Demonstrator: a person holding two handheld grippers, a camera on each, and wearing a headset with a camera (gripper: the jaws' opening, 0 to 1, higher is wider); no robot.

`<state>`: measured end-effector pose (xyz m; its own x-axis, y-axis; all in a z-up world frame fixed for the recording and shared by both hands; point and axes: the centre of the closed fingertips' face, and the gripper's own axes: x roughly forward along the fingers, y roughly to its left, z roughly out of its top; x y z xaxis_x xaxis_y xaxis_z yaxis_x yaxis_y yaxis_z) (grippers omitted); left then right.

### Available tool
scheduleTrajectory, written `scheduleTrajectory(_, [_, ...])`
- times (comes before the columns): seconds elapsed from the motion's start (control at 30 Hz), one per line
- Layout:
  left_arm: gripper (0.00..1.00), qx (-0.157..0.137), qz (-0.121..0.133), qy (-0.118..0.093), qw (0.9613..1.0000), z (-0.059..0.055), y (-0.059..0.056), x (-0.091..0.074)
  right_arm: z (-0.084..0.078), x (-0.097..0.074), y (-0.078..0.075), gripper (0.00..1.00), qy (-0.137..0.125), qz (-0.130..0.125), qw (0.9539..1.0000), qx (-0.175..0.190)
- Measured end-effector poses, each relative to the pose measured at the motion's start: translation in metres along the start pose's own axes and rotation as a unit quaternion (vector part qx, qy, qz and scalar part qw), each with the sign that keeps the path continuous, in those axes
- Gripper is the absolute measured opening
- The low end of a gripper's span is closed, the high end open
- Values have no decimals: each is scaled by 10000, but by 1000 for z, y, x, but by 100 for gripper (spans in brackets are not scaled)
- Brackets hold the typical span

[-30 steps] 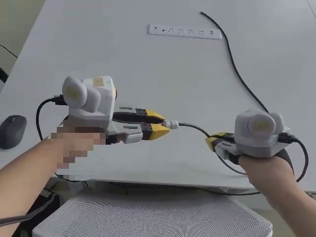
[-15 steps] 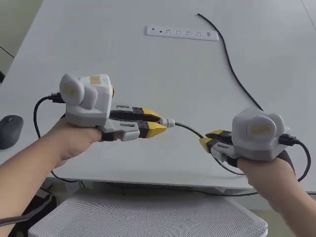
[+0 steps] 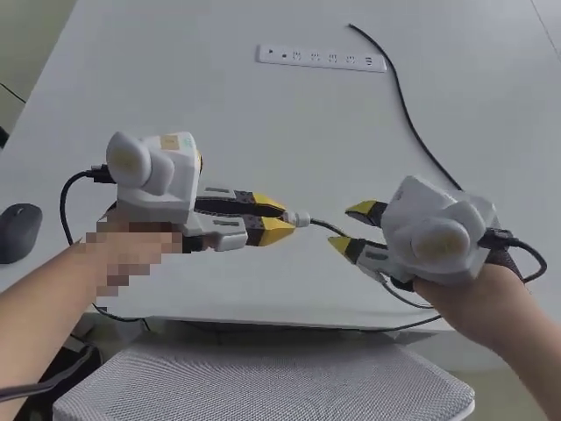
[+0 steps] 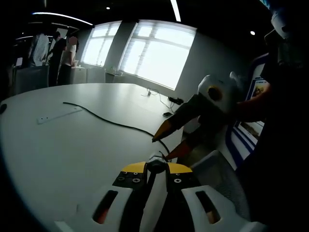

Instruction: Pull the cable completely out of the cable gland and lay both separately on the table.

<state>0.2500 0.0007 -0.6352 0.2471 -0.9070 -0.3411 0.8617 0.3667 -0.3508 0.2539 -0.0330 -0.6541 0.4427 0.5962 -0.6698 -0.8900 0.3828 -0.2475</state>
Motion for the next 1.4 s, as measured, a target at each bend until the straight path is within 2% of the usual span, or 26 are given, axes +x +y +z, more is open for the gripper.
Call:
scheduleTrajectory(0.07, [15,-3,-4,3,10000,-1,-2,0,6,2,6,20,-27,99,9996,-277])
scheduleTrajectory(0.17, [15,-12,-6,-2,10000,-1,-3,0,11,4,8,17,-36,79,9990,-447])
scheduleTrajectory(0.37, [15,-2,-33,36,10000,-4,-5,1,16,8,12,14,-74,157,9980,-609])
scheduleTrajectory(0.67, [15,-11,-47,32,10000,-4,-5,1,13,9,15,2,-15,215,9960,-868])
scheduleTrajectory(0.9, [15,45,-35,58,10000,-4,-4,3,11,12,13,0,9,211,9956,-911])
scheduleTrajectory(1.0, [15,34,-32,56,10000,-2,-3,3,11,12,9,0,1,110,9972,-744])
scheduleTrajectory(1.07, [15,33,-16,36,10000,-1,-2,3,9,12,5,0,33,48,9990,-454])
scheduleTrajectory(1.27, [15,54,27,-19,10000,3,1,3,-2,11,-7,0,123,-106,9999,-29])
scheduleTrajectory(1.33, [15,54,27,-28,10000,3,1,3,-8,10,-10,0,113,-130,9993,328])
scheduleTrajectory(1.37, [15,56,20,-24,10000,3,1,4,-11,10,-10,0,98,-56,9969,775])
scheduleTrajectory(1.4, [15,58,18,-21,10000,2,0,4,-13,9,-12,0,91,-62,9947,1020])
